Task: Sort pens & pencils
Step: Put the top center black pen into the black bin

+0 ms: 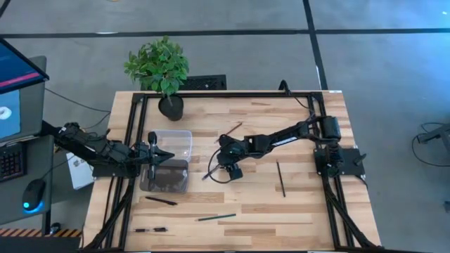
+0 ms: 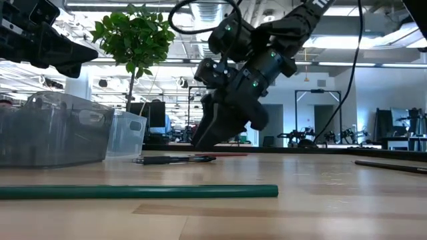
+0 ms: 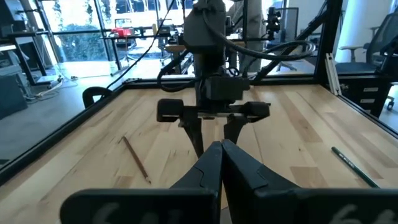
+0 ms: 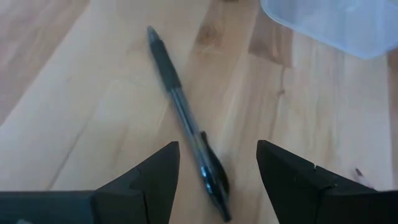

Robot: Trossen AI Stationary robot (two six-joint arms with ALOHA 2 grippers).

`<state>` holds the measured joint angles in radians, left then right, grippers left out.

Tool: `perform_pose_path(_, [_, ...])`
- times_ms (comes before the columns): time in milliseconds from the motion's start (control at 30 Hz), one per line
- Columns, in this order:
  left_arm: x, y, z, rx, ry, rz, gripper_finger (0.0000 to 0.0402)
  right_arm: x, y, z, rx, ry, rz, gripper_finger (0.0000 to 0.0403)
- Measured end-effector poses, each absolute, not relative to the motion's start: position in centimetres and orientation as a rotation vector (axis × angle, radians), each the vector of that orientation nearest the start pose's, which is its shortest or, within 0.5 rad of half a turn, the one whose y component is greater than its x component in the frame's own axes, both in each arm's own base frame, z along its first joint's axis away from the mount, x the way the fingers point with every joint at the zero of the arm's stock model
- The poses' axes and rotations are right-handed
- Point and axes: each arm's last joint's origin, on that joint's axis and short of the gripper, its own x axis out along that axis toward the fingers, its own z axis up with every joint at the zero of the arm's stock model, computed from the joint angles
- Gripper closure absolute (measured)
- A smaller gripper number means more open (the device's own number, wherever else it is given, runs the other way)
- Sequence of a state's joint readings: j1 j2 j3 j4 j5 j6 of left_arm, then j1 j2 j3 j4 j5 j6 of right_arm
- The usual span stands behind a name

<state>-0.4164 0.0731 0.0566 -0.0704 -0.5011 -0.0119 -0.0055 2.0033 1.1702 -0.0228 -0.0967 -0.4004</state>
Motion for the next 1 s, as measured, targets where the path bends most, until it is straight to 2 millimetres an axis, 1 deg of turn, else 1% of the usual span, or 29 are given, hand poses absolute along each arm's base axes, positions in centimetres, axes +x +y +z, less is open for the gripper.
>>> perform_pose_path(233, [9.3, -2.6, 17.1, 0.016, 0.078, 0.085, 0.0402, 39.8, -0.9, 12.5, -0.306, 0.895, 0.241, 0.0163])
perform_pose_path(567, [9.3, -2.6, 17.0, 0.018, 0.081, 0.086, 0.0401, 39.6, -0.8, 12.3, -0.299, 0.919, 0.254, 0.0163])
perform_pose_path(700, [9.3, -2.6, 17.0, 0.018, 0.082, 0.086, 0.0401, 39.8, -0.8, 11.6, -0.291, 0.929, 0.255, 0.0163])
perform_pose_path(767, [9.3, -2.6, 17.0, 0.018, 0.082, 0.085, 0.0401, 40.1, -0.8, 10.8, -0.28, 0.933, 0.265, 0.0163])
perform_pose_path(1000, [9.3, -2.6, 17.0, 0.018, 0.082, 0.085, 0.0401, 40.2, -0.8, 10.9, -0.263, 0.942, 0.255, 0.0168])
